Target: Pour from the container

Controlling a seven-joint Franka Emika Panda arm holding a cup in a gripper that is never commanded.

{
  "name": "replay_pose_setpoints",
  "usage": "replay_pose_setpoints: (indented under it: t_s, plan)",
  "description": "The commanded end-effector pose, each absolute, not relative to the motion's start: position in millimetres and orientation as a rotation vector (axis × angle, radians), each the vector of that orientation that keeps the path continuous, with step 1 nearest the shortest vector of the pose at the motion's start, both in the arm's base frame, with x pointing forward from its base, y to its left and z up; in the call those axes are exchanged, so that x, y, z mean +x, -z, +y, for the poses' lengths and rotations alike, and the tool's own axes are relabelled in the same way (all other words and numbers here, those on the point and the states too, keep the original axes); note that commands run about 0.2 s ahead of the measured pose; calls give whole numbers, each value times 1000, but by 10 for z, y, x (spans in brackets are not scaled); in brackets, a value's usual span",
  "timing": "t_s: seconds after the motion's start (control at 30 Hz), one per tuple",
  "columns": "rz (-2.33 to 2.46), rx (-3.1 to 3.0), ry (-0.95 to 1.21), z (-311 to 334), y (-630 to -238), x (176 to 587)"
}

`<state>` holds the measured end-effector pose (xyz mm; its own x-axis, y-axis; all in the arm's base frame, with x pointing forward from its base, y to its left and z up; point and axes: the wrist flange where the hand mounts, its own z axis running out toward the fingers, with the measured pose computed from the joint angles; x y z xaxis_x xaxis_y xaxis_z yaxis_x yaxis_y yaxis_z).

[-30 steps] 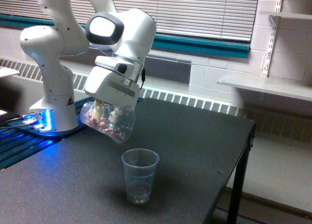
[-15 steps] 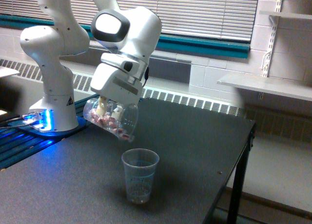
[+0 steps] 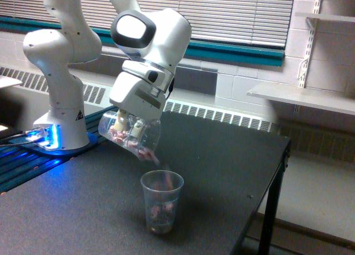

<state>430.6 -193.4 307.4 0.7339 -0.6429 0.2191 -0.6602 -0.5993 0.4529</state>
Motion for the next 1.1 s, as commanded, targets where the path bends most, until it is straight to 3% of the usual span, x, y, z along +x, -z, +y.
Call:
replay_pose_setpoints:
  t_s: [0.03, 1.1]
  plan:
    - [-932, 2420, -13, -1918, -3092, 4263]
    - [-979, 2403, -39, -1804, -3166, 4411]
